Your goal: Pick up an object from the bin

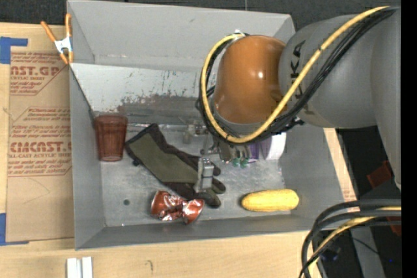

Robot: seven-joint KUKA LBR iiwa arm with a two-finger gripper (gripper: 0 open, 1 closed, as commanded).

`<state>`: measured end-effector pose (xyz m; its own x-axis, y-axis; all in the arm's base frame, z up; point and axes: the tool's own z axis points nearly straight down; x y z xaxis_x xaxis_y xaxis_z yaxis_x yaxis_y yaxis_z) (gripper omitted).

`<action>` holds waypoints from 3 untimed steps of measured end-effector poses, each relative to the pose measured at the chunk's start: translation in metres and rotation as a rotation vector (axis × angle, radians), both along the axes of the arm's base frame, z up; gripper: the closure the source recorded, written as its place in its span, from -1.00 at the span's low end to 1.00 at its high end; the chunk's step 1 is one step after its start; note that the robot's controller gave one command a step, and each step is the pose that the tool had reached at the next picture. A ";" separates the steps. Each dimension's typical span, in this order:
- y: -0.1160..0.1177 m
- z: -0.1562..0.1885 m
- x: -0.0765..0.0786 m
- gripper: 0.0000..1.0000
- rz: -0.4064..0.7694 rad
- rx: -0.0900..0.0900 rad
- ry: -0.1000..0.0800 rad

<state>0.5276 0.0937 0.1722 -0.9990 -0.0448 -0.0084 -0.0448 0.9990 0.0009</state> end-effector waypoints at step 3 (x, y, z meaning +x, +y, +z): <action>-0.008 -0.099 0.002 1.00 -0.084 0.002 0.003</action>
Offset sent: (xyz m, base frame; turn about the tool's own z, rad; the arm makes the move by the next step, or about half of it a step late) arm 0.0000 0.0000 0.0000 0.0000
